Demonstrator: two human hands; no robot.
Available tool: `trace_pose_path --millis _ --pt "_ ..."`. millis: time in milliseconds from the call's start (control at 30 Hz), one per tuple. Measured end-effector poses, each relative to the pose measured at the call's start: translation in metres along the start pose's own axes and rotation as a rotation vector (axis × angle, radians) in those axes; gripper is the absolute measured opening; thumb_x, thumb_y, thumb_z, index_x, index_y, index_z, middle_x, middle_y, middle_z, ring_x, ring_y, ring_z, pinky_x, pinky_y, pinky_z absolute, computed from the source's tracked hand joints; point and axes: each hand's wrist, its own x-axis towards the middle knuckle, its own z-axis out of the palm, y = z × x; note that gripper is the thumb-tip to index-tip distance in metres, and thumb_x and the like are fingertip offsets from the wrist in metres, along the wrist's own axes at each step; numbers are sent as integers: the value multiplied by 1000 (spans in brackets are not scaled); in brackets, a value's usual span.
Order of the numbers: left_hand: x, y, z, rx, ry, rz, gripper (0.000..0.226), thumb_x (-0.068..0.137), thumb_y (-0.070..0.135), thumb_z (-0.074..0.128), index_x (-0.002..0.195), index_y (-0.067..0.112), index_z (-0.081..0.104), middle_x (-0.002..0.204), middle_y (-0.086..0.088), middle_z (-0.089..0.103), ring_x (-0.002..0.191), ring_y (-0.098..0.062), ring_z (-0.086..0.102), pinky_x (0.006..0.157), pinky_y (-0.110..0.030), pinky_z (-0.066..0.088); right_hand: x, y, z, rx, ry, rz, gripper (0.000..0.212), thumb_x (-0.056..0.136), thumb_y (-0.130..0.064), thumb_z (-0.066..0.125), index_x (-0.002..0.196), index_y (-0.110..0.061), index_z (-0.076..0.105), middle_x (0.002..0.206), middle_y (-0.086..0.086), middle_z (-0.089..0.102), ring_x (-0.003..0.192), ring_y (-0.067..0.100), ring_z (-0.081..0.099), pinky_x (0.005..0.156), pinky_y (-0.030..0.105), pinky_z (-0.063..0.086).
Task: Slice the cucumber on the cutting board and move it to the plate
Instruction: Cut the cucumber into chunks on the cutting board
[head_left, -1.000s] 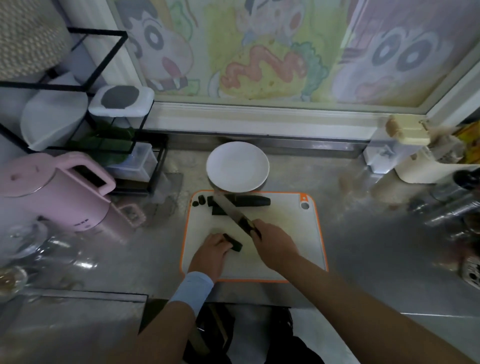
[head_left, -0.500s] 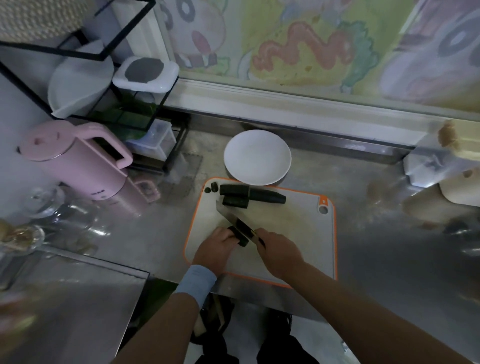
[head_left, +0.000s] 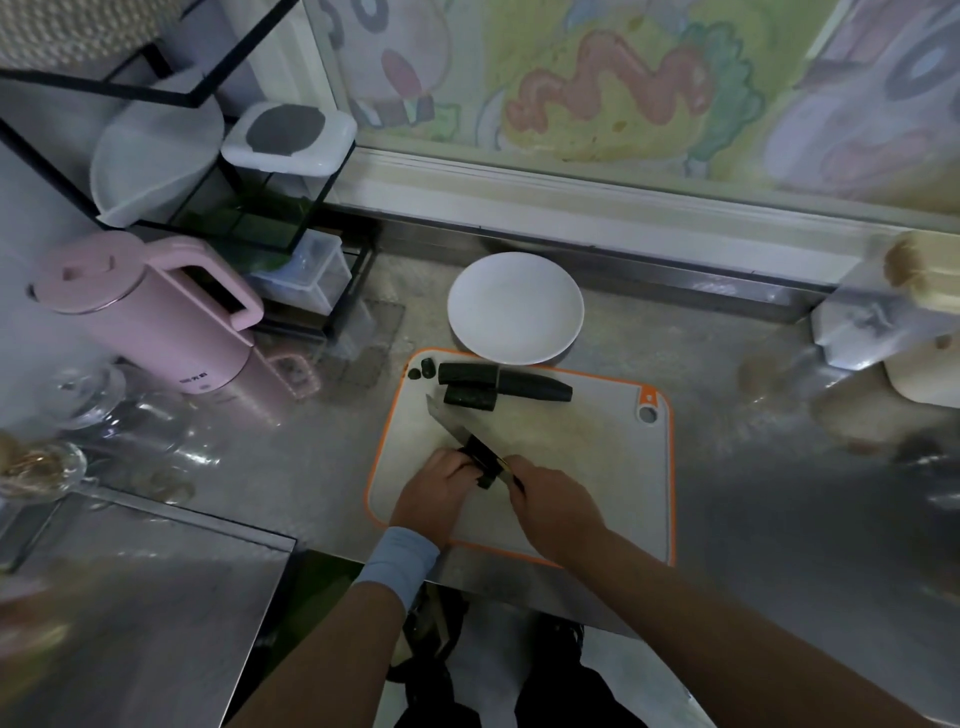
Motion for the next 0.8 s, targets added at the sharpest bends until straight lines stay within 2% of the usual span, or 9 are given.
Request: trace_pose_path --millis 100,200,333,467,633,800 --pt "-1 0 2 -21 28 -22 24 83 11 48 87 2 70 95 -13 62 91 -20 49 78 -30 45 -4 -6 -4 -18 43 -16 28 103 -27 33 126 -22 48 64 -8 38 49 6 32 45 23 16" --pt "-2 -2 4 -40 44 -27 25 83 13 49 87 1 70 99 -8 56 92 -21 50 80 -29 44 -9 -10 -6 -56 39 -35 28 103 -26 32 125 -21 48 63 -9 33 49 4 29 45 22 14" --pt "-1 -2 4 -35 54 -49 27 83 15 48 85 1 71 100 -1 49 91 -19 48 78 -27 43 -13 -11 -5 -77 30 -22 26 103 -27 30 122 -22 48 66 -8 38 49 5 29 44 23 15" --pt "-1 -4 5 -30 53 -55 25 82 13 49 82 1 71 91 -12 63 91 -19 49 75 -28 44 -15 -11 -5 -80 8 -18 25 103 -26 29 120 -22 47 68 -6 42 50 5 31 44 24 18" --pt "-1 -6 9 -50 30 -86 27 83 16 49 83 1 71 91 -13 64 92 -18 49 80 -24 43 -14 -11 -8 -103 -26 -18 25 103 -24 29 120 -18 46 67 -6 40 51 10 32 45 25 18" --pt "-2 -12 13 -75 12 -140 26 84 19 50 85 3 71 92 -12 64 92 -17 49 79 -26 44 -11 -15 -13 -93 -57 9 19 101 -21 32 113 -15 46 64 -7 36 51 10 33 44 25 18"
